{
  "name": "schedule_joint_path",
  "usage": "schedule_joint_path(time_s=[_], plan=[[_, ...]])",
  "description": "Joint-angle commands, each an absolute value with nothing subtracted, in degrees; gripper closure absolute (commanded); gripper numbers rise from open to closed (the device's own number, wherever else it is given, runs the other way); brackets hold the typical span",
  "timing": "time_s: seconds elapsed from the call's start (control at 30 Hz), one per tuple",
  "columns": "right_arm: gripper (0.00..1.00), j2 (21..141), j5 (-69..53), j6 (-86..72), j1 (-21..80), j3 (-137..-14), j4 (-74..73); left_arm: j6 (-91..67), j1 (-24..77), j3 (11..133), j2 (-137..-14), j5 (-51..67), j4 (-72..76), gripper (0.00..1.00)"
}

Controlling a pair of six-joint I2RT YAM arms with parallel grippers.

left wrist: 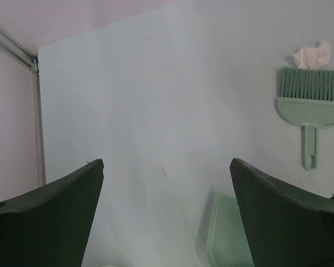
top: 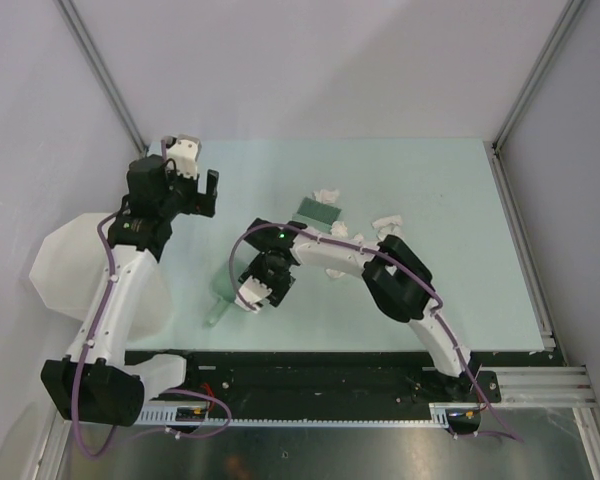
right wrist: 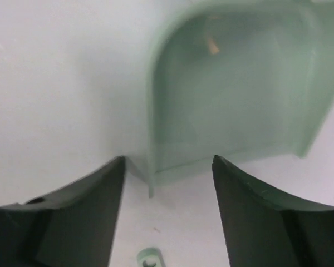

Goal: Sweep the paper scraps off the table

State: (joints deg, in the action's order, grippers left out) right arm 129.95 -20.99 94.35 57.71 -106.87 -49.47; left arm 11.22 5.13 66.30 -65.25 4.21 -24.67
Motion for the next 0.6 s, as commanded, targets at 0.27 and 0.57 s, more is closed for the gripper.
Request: schedule_joint_path(time_s=[0.27, 0.57], plan=[[0.00, 102.1, -37.5, 75.9, 50.1, -78.2, -14.8, 14.0, 6.2, 70.7, -70.1, 9.8, -24.6, 0.01], [0.00, 81.1, -28.3, 29.5, 42.1, -59.7, 8.5, 27.8, 22.6, 75.1, -83.5, 13.8, -24.8, 0.18]])
